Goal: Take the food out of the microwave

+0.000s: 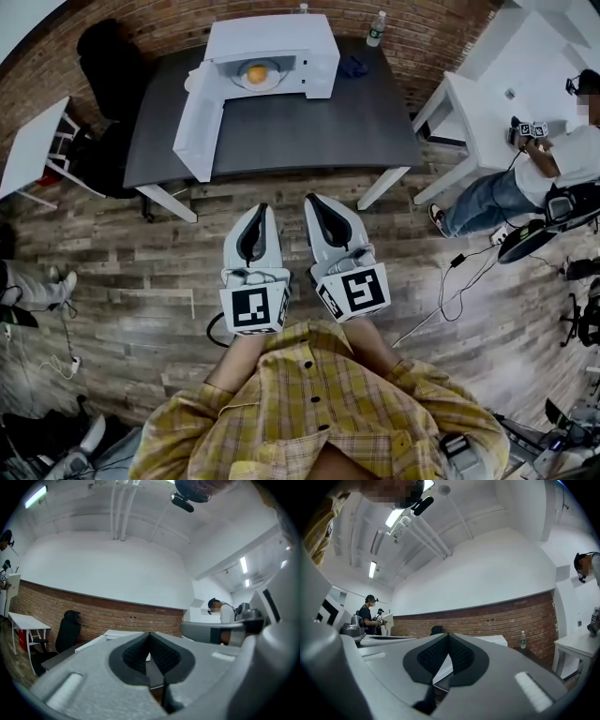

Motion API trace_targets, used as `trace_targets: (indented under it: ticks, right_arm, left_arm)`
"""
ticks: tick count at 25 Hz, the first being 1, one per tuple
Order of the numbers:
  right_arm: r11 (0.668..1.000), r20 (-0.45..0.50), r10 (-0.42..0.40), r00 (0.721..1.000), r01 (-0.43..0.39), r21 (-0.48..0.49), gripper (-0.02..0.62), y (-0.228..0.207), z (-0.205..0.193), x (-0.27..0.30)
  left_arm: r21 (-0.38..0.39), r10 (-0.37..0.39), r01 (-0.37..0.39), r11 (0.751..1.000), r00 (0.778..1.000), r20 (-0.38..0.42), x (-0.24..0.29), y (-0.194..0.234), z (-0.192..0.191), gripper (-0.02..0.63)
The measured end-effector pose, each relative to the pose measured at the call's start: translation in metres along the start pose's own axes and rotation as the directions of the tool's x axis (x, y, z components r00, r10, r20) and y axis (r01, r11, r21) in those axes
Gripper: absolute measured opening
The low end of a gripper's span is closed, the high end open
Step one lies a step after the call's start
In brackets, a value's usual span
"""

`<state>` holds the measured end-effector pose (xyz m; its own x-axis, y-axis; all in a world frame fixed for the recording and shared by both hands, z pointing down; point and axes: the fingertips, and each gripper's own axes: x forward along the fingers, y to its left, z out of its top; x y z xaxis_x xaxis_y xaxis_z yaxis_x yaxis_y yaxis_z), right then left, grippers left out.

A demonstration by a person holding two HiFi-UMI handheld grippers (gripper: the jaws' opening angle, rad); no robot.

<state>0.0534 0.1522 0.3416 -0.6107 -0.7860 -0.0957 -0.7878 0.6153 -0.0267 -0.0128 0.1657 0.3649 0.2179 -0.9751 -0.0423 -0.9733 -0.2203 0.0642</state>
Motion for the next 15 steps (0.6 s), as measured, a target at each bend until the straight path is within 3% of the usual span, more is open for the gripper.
trace_targets:
  ticks: [10, 15]
  right_arm:
    - [1.000, -0.004, -0.011, 1.000, 0.011, 0.003, 0.003, -0.032, 0.006, 0.106]
    - [0.998, 0.002, -0.005, 1.000, 0.005, -0.055, 0.003, -0.035, 0.010, 0.156]
  left_arm:
    - [0.007, -0.026, 0.026, 1.000, 1.000, -0.003, 0.091, 0.054, 0.016, 0.000]
    - [-0.006, -0.035, 0.035, 0.999, 0.999, -0.001, 0.132, 0.088, 0.019, 0.000]
